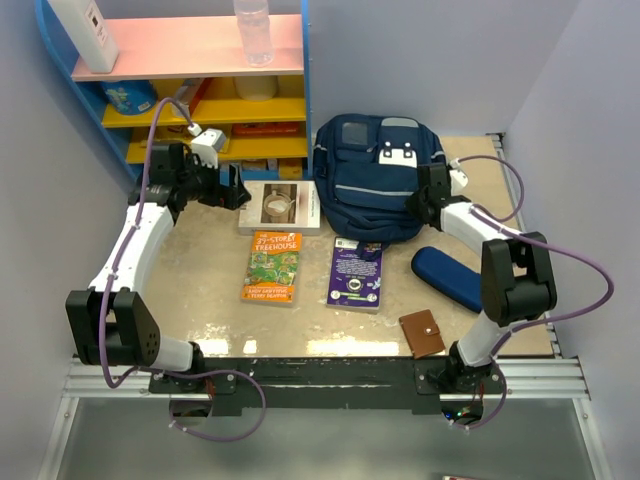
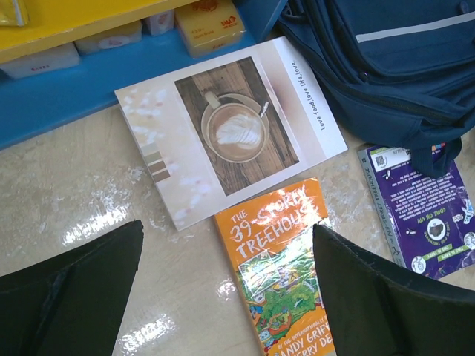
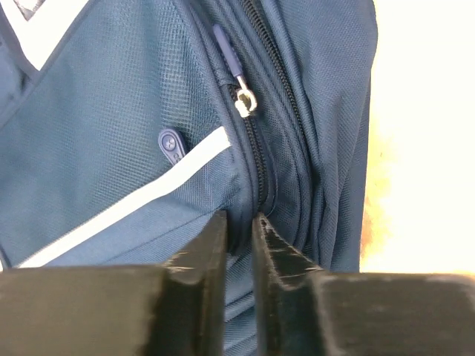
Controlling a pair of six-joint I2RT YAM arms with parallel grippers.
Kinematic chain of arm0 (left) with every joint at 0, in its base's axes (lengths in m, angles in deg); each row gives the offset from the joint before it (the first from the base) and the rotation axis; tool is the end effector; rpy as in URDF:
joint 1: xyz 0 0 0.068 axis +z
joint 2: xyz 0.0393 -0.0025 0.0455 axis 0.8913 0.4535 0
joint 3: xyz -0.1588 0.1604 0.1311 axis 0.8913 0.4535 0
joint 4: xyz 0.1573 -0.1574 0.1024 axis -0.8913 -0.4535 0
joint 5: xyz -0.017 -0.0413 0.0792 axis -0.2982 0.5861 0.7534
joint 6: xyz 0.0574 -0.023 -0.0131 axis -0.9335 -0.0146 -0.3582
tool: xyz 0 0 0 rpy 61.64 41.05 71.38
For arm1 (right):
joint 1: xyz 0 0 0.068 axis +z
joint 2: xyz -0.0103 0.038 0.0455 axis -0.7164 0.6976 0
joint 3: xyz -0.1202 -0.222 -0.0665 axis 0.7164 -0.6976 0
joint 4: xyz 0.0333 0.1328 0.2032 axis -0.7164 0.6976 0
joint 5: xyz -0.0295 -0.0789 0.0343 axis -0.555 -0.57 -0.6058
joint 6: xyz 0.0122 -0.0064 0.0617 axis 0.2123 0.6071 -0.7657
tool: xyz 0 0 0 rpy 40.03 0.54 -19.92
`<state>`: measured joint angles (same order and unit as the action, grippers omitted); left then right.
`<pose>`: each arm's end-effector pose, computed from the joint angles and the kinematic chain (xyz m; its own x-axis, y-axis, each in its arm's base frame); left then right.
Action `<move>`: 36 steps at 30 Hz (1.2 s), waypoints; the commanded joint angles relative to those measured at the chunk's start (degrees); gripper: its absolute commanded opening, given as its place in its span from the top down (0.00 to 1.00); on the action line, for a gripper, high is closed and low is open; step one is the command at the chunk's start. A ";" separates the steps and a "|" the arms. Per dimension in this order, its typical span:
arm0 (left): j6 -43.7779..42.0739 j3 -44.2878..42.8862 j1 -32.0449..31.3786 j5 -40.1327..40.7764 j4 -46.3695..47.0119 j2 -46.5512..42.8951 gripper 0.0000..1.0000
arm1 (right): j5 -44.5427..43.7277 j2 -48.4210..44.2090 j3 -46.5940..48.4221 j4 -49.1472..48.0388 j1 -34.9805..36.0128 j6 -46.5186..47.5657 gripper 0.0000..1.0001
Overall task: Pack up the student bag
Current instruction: Pick up the student bag at the center of the board, then place the student bag at the center of the board.
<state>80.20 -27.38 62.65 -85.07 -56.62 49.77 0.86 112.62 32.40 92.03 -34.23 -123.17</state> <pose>0.3081 -0.0249 0.3046 -0.6054 0.0241 -0.7955 0.3911 0.8795 -0.2710 0.3533 0.0593 0.1958 -0.4386 0.6872 -0.5791 0.5360 0.7173 0.4452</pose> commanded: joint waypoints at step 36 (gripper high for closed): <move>-0.46 4.50 0.38 -6.55 6.33 -4.14 0.00 | 2.32 -22.87 42.85 -0.85 23.44 18.00 1.00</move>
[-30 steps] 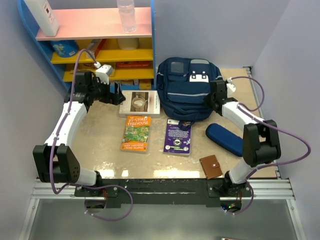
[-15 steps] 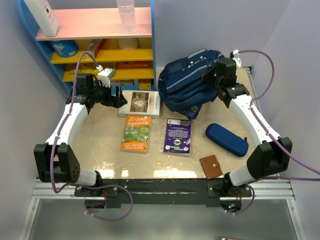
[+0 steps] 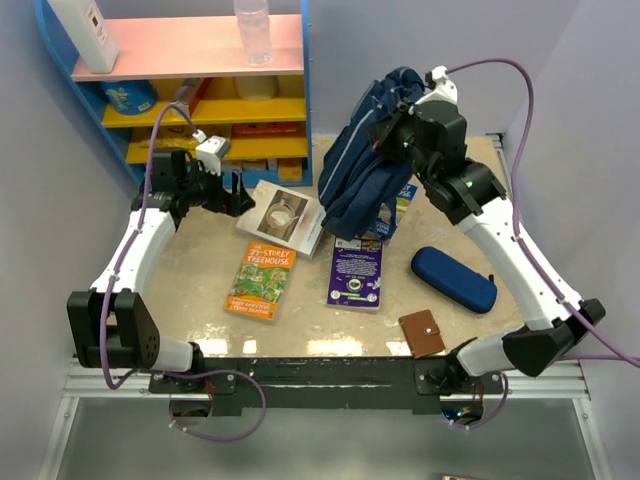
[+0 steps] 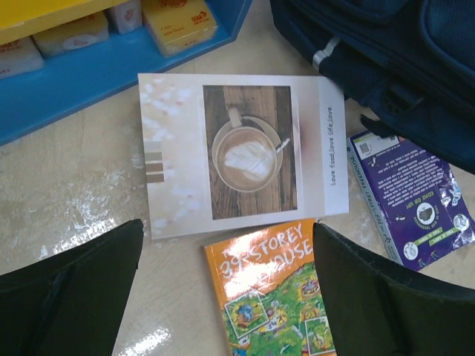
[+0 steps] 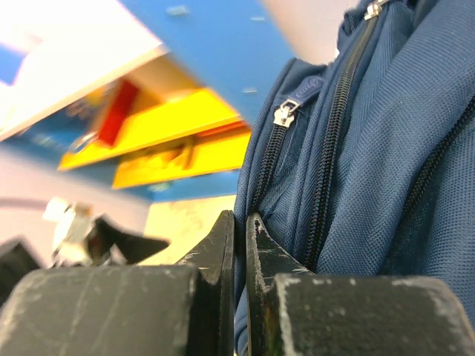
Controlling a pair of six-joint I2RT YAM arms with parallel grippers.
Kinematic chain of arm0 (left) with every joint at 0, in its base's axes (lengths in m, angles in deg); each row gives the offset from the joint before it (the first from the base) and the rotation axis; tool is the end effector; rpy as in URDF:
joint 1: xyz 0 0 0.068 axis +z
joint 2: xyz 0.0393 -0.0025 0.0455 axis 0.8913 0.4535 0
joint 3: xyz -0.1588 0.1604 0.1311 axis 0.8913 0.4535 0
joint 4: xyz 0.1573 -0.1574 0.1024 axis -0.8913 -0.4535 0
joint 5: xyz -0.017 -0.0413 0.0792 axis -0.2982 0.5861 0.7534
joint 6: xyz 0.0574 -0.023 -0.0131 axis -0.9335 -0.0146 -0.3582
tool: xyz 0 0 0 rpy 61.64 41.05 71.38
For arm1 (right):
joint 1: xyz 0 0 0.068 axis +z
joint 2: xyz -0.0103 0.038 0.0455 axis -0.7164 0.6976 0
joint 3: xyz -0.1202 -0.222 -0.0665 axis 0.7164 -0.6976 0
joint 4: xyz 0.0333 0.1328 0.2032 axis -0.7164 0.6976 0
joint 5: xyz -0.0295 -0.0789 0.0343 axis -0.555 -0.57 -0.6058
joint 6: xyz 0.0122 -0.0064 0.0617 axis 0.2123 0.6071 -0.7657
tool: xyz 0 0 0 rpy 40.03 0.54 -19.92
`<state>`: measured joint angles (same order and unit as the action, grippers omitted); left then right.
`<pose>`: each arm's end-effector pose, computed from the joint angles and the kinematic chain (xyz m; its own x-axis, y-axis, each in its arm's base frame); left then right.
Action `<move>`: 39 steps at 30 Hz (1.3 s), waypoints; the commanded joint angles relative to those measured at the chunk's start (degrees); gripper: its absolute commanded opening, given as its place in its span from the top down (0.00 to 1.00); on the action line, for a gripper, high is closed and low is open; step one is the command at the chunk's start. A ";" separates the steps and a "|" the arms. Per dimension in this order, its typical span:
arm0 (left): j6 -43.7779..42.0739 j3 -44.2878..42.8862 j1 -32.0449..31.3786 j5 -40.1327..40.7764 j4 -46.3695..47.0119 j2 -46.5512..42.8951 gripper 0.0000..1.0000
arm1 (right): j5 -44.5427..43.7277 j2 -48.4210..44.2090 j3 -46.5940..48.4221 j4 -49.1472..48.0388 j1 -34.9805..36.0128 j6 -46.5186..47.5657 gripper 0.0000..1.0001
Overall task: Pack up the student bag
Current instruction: Place the student bag at the center of the board.
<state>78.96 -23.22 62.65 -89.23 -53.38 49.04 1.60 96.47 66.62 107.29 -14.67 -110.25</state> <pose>0.3037 -0.0279 0.2909 -0.5973 0.0415 -0.8010 0.4524 0.8421 -0.2937 0.2668 0.1470 0.4590 -0.2992 0.5326 -0.7917 -0.1364 0.7973 0.5879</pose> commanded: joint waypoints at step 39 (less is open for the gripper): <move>20.39 -9.68 33.25 -19.72 5.56 -10.63 0.00 | 5.01 7.87 24.72 -24.26 33.33 13.55 1.00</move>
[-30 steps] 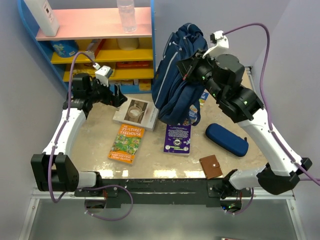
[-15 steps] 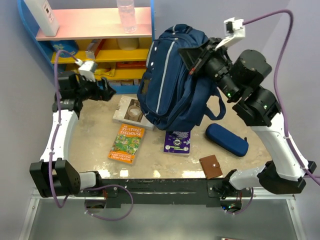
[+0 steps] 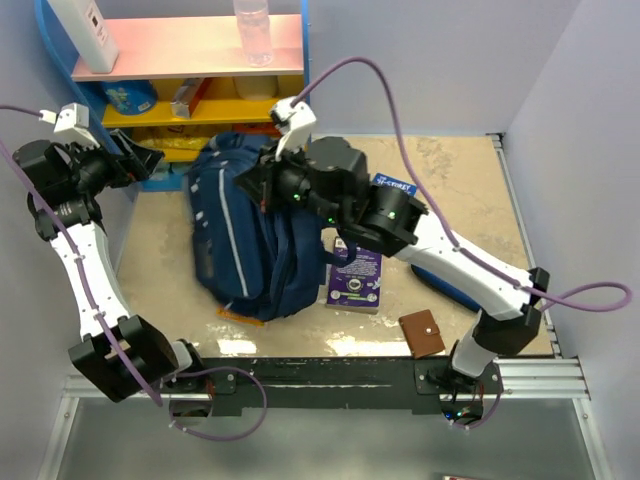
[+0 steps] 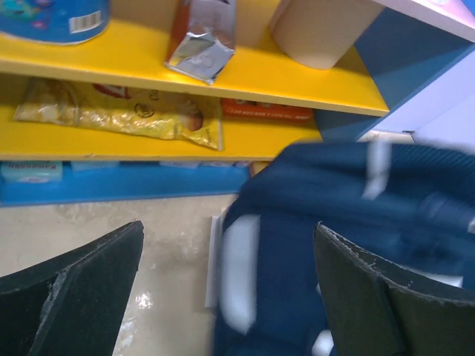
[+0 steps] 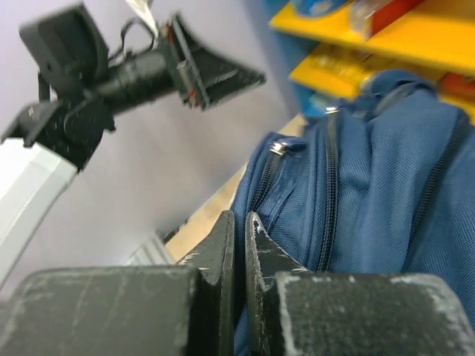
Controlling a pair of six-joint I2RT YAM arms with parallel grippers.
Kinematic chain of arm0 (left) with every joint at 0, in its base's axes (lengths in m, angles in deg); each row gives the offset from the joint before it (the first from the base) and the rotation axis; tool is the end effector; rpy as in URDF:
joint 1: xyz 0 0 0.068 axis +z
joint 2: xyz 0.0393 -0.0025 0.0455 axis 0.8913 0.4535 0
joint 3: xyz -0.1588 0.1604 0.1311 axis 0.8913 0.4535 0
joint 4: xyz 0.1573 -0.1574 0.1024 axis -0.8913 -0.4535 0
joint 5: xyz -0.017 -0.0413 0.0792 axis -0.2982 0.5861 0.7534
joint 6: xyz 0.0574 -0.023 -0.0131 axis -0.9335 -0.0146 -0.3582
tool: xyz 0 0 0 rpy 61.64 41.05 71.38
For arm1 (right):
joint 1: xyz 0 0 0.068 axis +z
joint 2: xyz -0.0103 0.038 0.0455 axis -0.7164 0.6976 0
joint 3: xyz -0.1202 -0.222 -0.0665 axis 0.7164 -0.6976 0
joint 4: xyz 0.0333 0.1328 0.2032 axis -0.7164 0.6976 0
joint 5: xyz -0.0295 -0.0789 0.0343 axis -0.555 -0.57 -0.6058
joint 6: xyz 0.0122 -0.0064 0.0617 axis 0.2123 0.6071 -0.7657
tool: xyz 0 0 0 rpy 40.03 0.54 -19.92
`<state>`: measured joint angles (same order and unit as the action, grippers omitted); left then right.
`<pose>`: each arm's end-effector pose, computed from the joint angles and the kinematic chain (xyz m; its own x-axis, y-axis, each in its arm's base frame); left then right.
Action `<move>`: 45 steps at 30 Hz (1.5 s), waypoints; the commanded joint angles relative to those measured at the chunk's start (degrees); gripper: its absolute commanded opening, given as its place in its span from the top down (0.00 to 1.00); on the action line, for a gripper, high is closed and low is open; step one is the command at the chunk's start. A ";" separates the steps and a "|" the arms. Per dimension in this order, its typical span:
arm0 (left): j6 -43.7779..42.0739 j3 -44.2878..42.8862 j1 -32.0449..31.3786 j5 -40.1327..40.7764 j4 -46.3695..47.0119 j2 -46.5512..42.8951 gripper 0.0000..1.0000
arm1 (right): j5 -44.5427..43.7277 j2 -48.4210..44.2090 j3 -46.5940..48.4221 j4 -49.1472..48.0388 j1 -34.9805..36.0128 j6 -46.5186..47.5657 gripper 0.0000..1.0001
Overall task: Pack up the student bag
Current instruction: Place the student bag at the center of the board, then pick up the student bag at the center of the board.
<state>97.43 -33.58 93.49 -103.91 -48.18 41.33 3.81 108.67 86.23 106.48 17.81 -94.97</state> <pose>0.2527 0.1075 0.3995 -0.2839 -0.3844 -0.8784 0.1918 0.8748 -0.4448 0.1618 0.3029 0.5041 -0.3273 0.2266 -0.9173 -0.7125 0.5784 0.3972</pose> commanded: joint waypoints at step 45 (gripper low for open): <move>-36.22 20.01 -21.40 11.32 -21.09 4.55 0.00 | -24.63 -15.67 -58.09 -8.80 -21.90 -1.84 0.19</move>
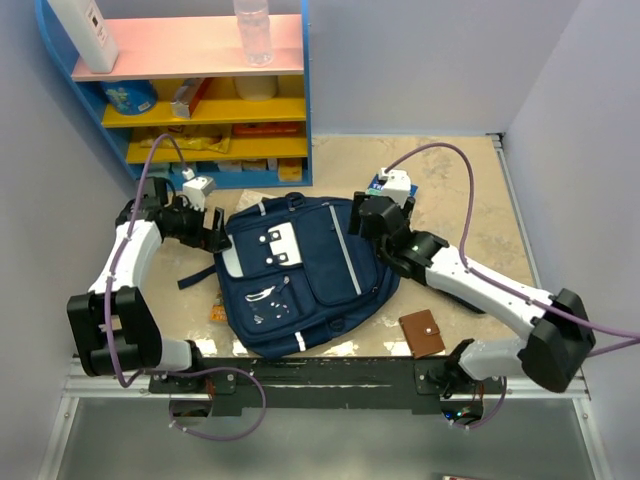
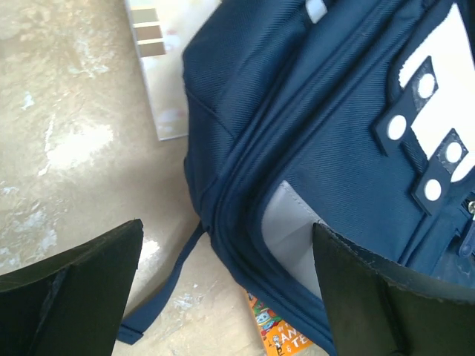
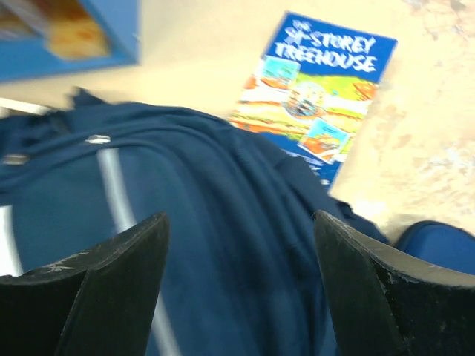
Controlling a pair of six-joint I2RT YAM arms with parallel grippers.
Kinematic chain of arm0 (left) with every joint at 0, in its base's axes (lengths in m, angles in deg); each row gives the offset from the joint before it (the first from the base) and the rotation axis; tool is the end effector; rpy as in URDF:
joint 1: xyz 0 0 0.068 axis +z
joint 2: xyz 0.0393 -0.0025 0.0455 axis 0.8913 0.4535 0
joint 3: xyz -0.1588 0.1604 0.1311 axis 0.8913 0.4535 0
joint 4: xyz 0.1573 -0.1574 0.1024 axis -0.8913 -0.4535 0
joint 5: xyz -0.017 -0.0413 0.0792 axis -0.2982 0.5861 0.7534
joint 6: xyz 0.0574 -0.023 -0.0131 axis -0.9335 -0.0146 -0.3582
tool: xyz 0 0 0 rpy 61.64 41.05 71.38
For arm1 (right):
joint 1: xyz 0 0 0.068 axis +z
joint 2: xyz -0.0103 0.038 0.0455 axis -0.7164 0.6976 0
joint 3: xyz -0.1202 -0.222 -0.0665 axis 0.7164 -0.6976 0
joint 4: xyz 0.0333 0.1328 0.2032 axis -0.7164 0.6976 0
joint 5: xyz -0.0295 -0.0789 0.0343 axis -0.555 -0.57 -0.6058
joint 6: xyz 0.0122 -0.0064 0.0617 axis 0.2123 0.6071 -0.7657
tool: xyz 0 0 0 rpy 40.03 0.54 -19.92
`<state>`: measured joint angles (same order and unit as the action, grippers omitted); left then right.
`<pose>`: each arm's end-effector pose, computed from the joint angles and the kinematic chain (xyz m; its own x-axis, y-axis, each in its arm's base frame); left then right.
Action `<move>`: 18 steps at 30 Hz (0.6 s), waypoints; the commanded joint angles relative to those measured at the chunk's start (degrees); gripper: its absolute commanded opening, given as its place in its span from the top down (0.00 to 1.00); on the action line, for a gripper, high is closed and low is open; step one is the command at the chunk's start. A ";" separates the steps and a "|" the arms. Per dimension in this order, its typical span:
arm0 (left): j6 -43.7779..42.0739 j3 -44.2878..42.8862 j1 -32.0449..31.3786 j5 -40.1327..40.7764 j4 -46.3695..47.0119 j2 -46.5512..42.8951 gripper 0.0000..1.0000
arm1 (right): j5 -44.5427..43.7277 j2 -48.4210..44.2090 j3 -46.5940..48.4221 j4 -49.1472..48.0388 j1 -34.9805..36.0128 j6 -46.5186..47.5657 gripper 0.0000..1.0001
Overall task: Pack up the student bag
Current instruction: Pick up the student bag at the center of the board.
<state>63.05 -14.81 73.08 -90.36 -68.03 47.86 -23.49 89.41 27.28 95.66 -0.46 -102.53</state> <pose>0.2643 0.0197 0.2321 -0.7689 0.1323 -0.6255 0.3887 0.8735 -0.2931 0.2203 0.1790 0.2895 -0.3919 0.1761 -0.9030 0.0428 0.9839 0.1734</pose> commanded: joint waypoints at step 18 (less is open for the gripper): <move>7.20 3.36 -5.73 -4.87 7.80 1.97 0.70 | 31.94 3.15 -11.87 -8.00 -15.94 3.64 0.26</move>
<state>66.67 -10.72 69.03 -92.42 -65.05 50.25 0.42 93.48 18.26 91.57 -16.24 -96.28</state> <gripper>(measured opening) 0.449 0.760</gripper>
